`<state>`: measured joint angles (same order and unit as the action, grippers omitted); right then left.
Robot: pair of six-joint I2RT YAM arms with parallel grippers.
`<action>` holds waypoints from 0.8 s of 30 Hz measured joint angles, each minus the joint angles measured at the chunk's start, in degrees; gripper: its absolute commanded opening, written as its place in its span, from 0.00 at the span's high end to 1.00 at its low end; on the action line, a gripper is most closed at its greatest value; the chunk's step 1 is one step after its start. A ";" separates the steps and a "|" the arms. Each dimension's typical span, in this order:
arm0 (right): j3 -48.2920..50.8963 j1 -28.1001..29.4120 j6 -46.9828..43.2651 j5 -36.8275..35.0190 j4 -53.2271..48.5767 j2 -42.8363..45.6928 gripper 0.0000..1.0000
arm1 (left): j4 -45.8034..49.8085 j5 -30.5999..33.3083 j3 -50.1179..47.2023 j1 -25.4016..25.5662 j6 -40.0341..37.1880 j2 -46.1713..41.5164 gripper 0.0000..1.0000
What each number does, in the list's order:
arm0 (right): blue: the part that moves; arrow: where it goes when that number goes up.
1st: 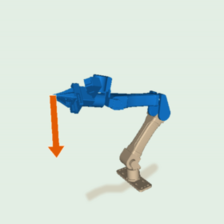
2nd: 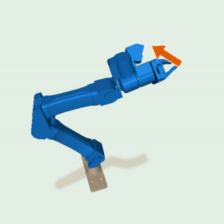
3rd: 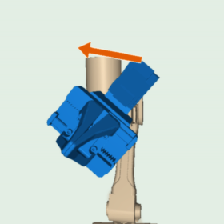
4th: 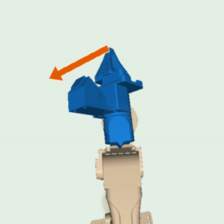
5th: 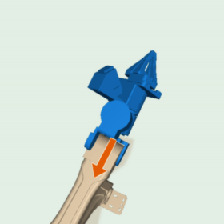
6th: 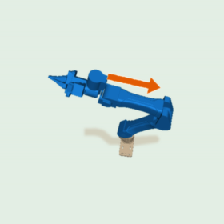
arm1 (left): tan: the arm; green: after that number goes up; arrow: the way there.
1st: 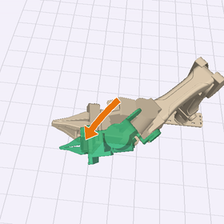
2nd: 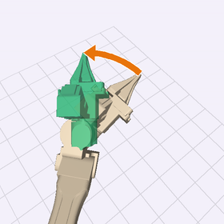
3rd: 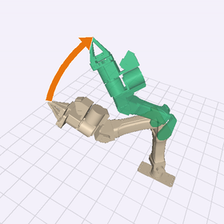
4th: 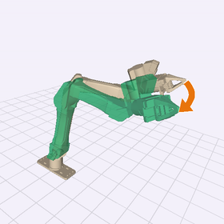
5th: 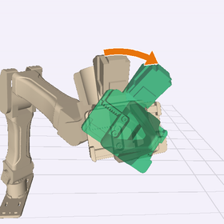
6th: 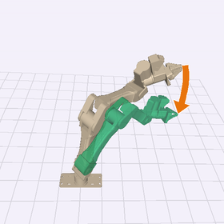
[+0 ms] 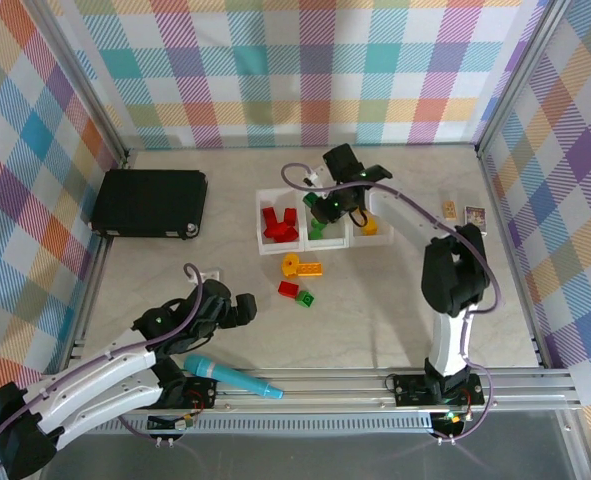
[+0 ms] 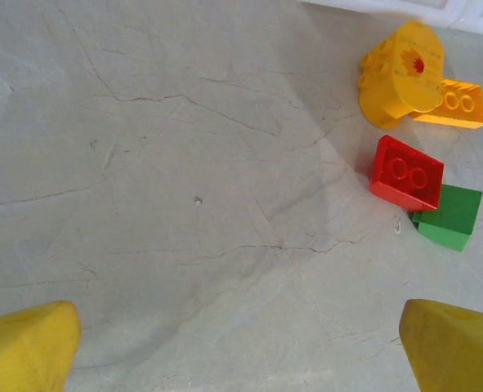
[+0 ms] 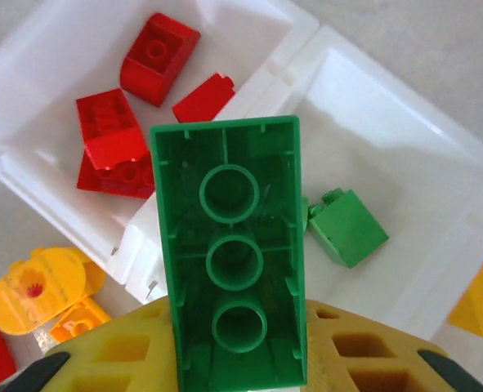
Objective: Sort the legos into containers by color
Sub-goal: Place the lego in the container.
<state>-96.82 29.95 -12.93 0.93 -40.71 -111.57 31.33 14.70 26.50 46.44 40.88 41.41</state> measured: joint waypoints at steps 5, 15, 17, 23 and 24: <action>-6.80 -1.22 7.10 0.20 -4.68 -6.47 0.78 | 0.26 -0.04 0.00 0.00 0.00 -0.81 0.00; -12.61 -2.62 13.62 0.04 -7.43 -11.85 0.57 | 0.13 -0.17 0.61 0.00 -1.40 -0.15 0.00; -13.22 -2.62 14.14 -0.07 -7.67 -12.48 0.50 | 0.00 -0.55 1.27 0.00 -2.19 0.42 0.00; -13.31 -2.62 16.06 0.24 -8.07 -12.57 0.33 | -0.20 -2.84 3.52 0.00 -4.79 3.52 0.00; -12.33 -2.62 16.74 0.35 -7.50 -11.87 0.33 | -0.22 -3.39 4.17 0.00 -5.35 4.15 0.00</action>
<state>-109.14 27.33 3.81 1.28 -48.21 -123.44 31.11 11.31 30.68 46.44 35.53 45.56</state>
